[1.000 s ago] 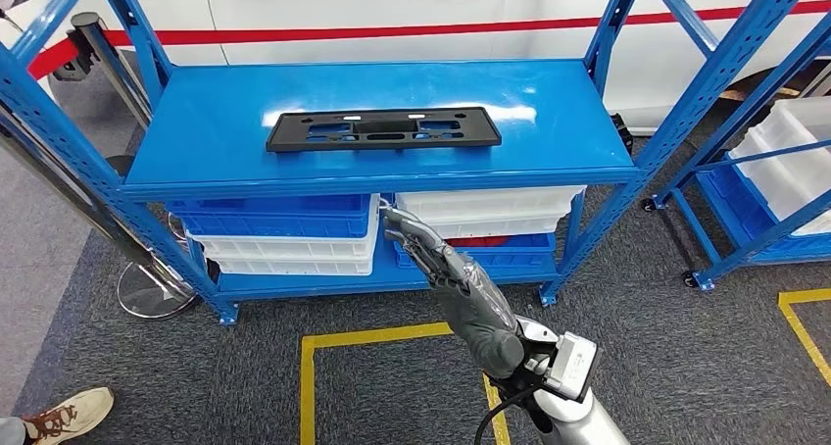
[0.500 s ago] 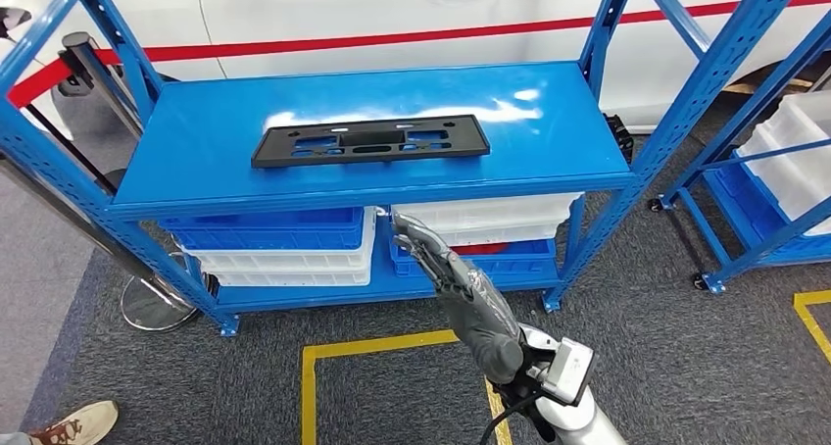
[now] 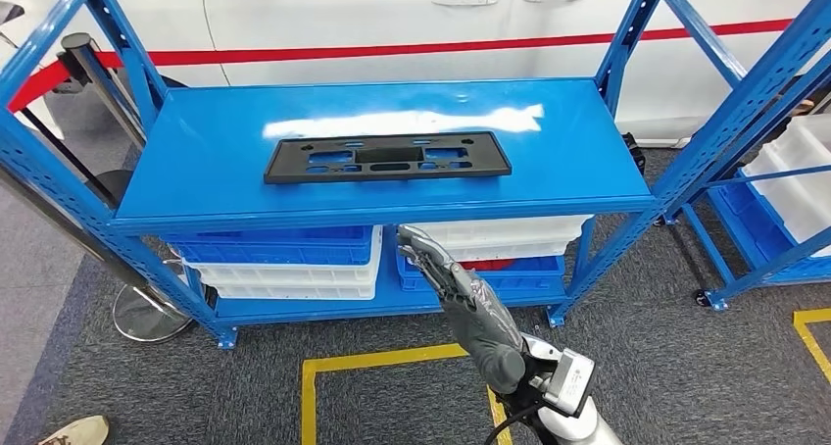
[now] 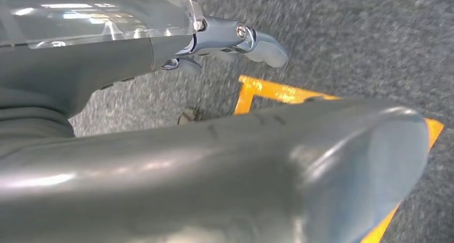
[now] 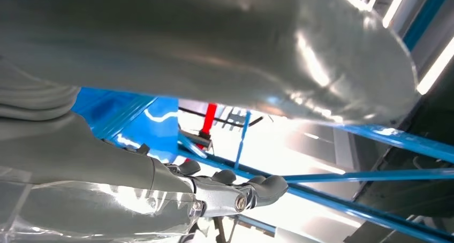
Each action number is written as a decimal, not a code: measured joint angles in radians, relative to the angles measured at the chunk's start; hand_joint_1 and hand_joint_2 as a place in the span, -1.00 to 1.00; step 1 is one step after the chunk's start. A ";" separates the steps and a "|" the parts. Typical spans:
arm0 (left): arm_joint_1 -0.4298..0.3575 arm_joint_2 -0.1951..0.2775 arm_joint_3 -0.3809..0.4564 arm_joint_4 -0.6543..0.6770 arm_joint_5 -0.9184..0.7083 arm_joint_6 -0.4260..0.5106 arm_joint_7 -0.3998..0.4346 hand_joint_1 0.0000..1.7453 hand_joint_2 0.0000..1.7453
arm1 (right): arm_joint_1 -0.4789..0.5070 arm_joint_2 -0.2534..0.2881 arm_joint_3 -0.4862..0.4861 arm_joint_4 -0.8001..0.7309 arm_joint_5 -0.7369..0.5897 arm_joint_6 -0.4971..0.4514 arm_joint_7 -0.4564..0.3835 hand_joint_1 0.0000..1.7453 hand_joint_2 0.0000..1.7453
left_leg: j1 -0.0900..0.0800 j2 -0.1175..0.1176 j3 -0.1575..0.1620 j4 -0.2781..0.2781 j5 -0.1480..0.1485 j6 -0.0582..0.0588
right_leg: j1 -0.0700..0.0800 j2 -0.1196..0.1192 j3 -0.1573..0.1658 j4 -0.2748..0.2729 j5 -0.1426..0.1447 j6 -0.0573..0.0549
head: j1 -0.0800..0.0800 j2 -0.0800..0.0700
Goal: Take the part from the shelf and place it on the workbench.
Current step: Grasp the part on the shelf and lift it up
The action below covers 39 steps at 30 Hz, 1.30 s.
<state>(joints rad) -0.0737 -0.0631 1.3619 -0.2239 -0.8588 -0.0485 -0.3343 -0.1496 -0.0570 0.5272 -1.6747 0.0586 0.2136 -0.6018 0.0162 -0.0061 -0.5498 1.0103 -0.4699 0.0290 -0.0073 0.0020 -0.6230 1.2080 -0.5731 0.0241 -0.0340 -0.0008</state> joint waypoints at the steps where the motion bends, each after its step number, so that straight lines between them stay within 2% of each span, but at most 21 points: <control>1: 0.001 0.001 0.000 0.000 0.000 0.003 0.006 -1.00 -1.00 | 0.005 -0.003 -0.001 0.000 0.001 -0.002 0.000 -1.00 -1.00 | -0.001 -0.001 0.006 0.000 -0.007 0.001 | -0.001 0.000 -0.045 0.057 -0.013 0.002 | 0.000 0.000; 2: 0.003 0.002 0.000 0.000 0.000 0.007 0.012 -1.00 -1.00 | 0.010 -0.006 -0.002 0.001 0.001 -0.003 -0.001 -1.00 -1.00 | -0.002 -0.002 0.015 0.000 -0.014 0.000 | -0.001 0.000 -0.078 0.087 -0.009 0.002 | 0.000 0.000; 3: 0.005 0.004 0.000 0.000 0.000 0.010 0.018 -1.00 -1.00 | 0.014 -0.009 -0.003 0.002 0.002 -0.005 -0.003 -1.00 -1.00 | -0.003 -0.002 0.026 0.000 -0.023 -0.001 | -0.001 0.000 -0.094 0.081 0.015 0.000 | 0.000 0.000; 6: 0.012 0.006 0.001 0.000 -0.001 0.021 0.039 -1.00 -1.00 | 0.019 -0.017 -0.007 0.002 0.002 -0.012 -0.012 -1.00 -1.00 | -0.004 -0.003 0.066 -0.002 -0.051 -0.007 | 0.006 0.000 -0.055 -0.088 0.147 -0.018 | -0.001 0.000; 8: 0.012 0.007 0.001 0.000 -0.002 0.034 0.056 -1.00 -1.00 | 0.023 -0.022 -0.008 0.003 0.004 -0.016 -0.016 -1.00 -1.00 | -0.005 -0.003 0.078 -0.009 -0.065 -0.017 | 0.016 -0.001 -0.034 -0.167 0.176 -0.030 | 0.000 0.000; 11: 0.015 0.013 0.004 -0.001 -0.001 0.060 0.079 -1.00 -1.00 | 0.035 -0.028 -0.009 0.003 0.015 -0.026 -0.019 -1.00 -1.00 | -0.006 -0.001 0.093 -0.003 -0.067 -0.035 | 0.016 0.003 -0.010 -0.193 0.165 -0.043 | 0.001 0.000; 13: 0.016 0.016 0.006 -0.001 0.000 0.071 0.087 -1.00 -1.00 | 0.041 -0.030 -0.009 0.002 0.023 -0.030 -0.019 -1.00 -1.00 | -0.006 0.001 0.074 0.060 -0.073 -0.042 | 0.010 0.003 0.017 -0.204 0.154 -0.053 | 0.000 0.000; 16: 0.020 0.018 0.011 -0.001 0.002 0.080 0.093 -1.00 -1.00 | 0.053 -0.031 -0.009 0.002 0.035 -0.031 -0.019 -1.00 -1.00 | -0.004 0.001 -0.046 0.240 -0.140 -0.048 | 0.009 0.001 0.046 -0.208 0.130 -0.061 | -0.002 0.000; 18: 0.028 0.019 0.015 -0.002 0.004 0.083 0.093 -1.00 -1.00 | 0.061 -0.031 -0.008 0.005 0.039 -0.030 -0.019 -1.00 -1.00 | -0.004 0.001 -0.102 0.278 -0.168 -0.052 | 0.009 0.002 0.070 -0.208 0.110 -0.060 | -0.002 0.000; 19: 0.031 0.019 0.017 -0.002 0.004 0.084 0.092 -1.00 -1.00 | 0.063 -0.031 -0.007 0.007 0.040 -0.030 -0.019 -1.00 -1.00 | -0.003 0.001 -0.108 0.249 -0.150 -0.053 | 0.009 0.003 0.085 -0.208 0.099 -0.058 | -0.002 0.000; 20: 0.032 0.019 0.019 -0.003 0.004 0.082 0.091 -1.00 -1.00 | 0.063 -0.031 -0.007 0.010 0.040 -0.030 -0.019 -1.00 -1.00 | -0.003 0.001 -0.103 0.195 -0.107 -0.052 | 0.009 0.004 0.101 -0.208 0.088 -0.056 | -0.002 0.000; 21: 0.033 0.019 0.020 -0.004 0.003 0.080 0.089 -1.00 -1.00 | 0.063 -0.031 -0.006 0.013 0.041 -0.030 -0.018 -1.00 -1.00 | -0.003 0.002 -0.096 0.129 -0.046 -0.050 | 0.010 0.003 0.115 -0.207 0.075 -0.053 | -0.002 0.000; 23: 0.034 0.019 0.023 -0.005 0.001 0.074 0.085 -1.00 -1.00 | 0.061 -0.031 -0.004 0.018 0.043 -0.029 -0.017 -1.00 -1.00 | -0.007 0.005 -0.086 0.041 0.035 -0.038 | 0.012 0.004 0.130 -0.204 0.053 -0.043 | -0.001 0.000; 24: 0.035 0.019 0.024 -0.005 0.001 0.070 0.083 -1.00 -1.00 | 0.059 -0.031 -0.002 0.020 0.045 -0.028 -0.016 -1.00 -1.00 | -0.009 0.005 -0.086 0.024 0.051 -0.030 | 0.013 0.004 0.133 -0.200 0.046 -0.037 | -0.001 0.000; 26: 0.035 0.019 0.024 -0.005 0.001 0.067 0.080 -1.00 -1.00 | 0.053 -0.031 0.004 0.023 0.046 -0.026 -0.016 -1.00 -1.00 | -0.010 0.004 -0.076 0.021 0.047 -0.016 | 0.013 0.004 0.140 -0.195 0.036 -0.026 | -0.001 0.000; 28: 0.033 0.018 0.025 -0.006 0.002 0.067 0.079 -1.00 -1.00 | 0.045 -0.030 0.011 0.027 0.047 -0.020 -0.016 -1.00 -1.00 | -0.008 0.003 -0.060 0.016 0.042 -0.004 | 0.011 0.003 0.123 -0.149 0.026 -0.017 | 0.000 0.000; 31: 0.032 0.018 0.027 -0.006 0.004 0.074 0.076 -1.00 -1.00 | 0.037 -0.031 0.019 0.044 0.044 -0.013 -0.016 -1.00 -1.00 | -0.006 0.001 -0.040 0.013 0.026 0.003 | 0.004 0.003 0.006 0.031 -0.031 -0.003 | 0.002 0.000; 33: 0.033 0.018 0.028 -0.006 0.005 0.077 0.073 -1.00 -1.00 | 0.036 -0.031 0.024 0.061 0.041 -0.012 -0.016 -1.00 -1.00 | -0.006 0.000 -0.022 0.013 0.010 0.003 | 0.001 0.002 -0.060 0.093 -0.059 0.002 | 0.002 0.000; 34: 0.034 0.018 0.029 -0.006 0.006 0.078 0.072 -1.00 -1.00 | 0.035 -0.031 0.025 0.068 0.040 -0.011 -0.016 -1.00 -1.00 | -0.006 -0.002 -0.009 0.013 0.000 0.002 | 0.001 0.002 -0.070 0.076 -0.044 0.000 | 0.002 0.000; 37: 0.035 0.014 0.031 -0.006 0.007 0.078 0.070 -1.00 -1.00 | 0.029 -0.031 0.027 0.084 0.039 -0.012 -0.016 -1.00 -1.00 | -0.007 -0.005 0.028 0.012 -0.029 -0.005 | 0.007 0.001 -0.037 -0.100 0.102 -0.017 | 0.003 0.000; 39: 0.034 0.010 0.032 -0.006 0.006 0.076 0.066 -1.00 -1.00 | 0.025 -0.031 0.028 0.093 0.038 -0.012 -0.016 -1.00 -1.00 | -0.009 -0.008 0.040 0.012 -0.041 -0.016 | 0.014 0.001 -0.025 -0.166 0.154 -0.029 | 0.003 0.000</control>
<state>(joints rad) -0.0394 -0.0527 1.3937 -0.2304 -0.8532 0.0279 -0.2685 -0.1250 -0.0876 0.5555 -1.5822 0.0965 0.2015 -0.6173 0.0068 -0.0138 -0.5094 1.0224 -0.5110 0.0128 0.0068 0.0033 -0.6475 1.0424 -0.4192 -0.0047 -0.0307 -0.0008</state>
